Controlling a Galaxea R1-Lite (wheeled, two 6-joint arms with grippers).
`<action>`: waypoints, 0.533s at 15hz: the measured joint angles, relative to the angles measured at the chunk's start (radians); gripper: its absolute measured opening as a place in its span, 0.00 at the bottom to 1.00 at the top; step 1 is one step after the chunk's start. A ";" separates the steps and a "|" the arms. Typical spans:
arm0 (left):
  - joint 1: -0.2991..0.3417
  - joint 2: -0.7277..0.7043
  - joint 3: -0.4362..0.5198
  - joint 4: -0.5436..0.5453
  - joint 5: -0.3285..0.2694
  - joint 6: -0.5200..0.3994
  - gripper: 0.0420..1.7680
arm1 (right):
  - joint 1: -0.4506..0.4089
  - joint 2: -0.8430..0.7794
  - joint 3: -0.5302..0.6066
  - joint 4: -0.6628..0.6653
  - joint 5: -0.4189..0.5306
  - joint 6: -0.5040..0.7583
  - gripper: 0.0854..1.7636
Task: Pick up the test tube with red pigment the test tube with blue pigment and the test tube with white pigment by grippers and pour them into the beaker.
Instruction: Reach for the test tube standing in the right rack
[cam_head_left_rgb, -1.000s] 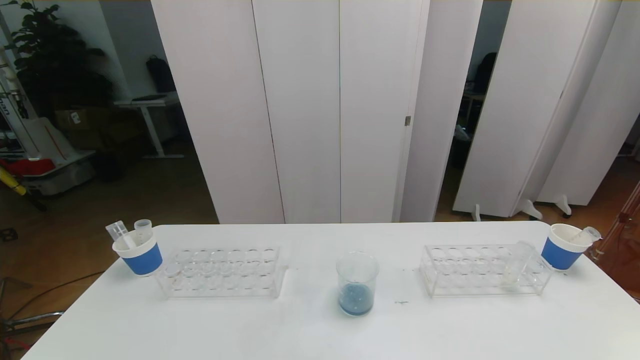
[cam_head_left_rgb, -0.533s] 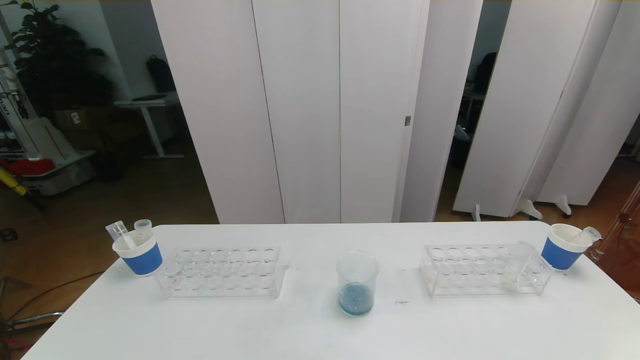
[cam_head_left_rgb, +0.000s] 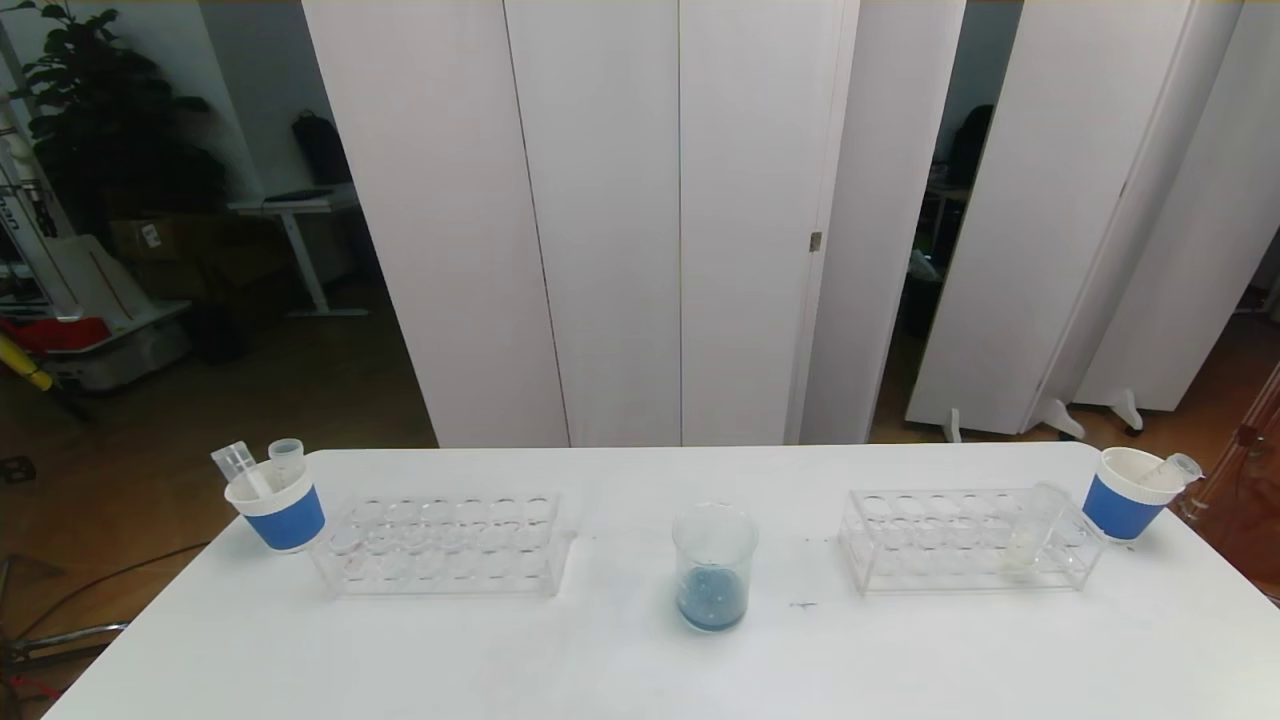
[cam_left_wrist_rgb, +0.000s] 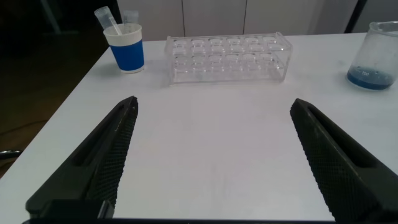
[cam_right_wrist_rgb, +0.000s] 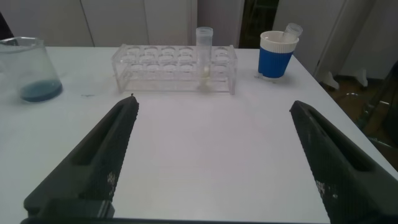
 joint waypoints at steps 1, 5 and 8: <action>0.000 0.000 0.000 0.000 0.000 0.000 0.99 | 0.000 0.000 0.000 0.000 0.001 0.000 0.99; 0.000 0.000 0.000 0.000 0.001 0.000 0.99 | -0.001 0.000 -0.001 0.008 0.000 0.003 0.99; 0.000 0.000 0.000 0.000 0.001 0.000 0.99 | -0.004 0.002 -0.020 0.014 -0.008 0.003 0.99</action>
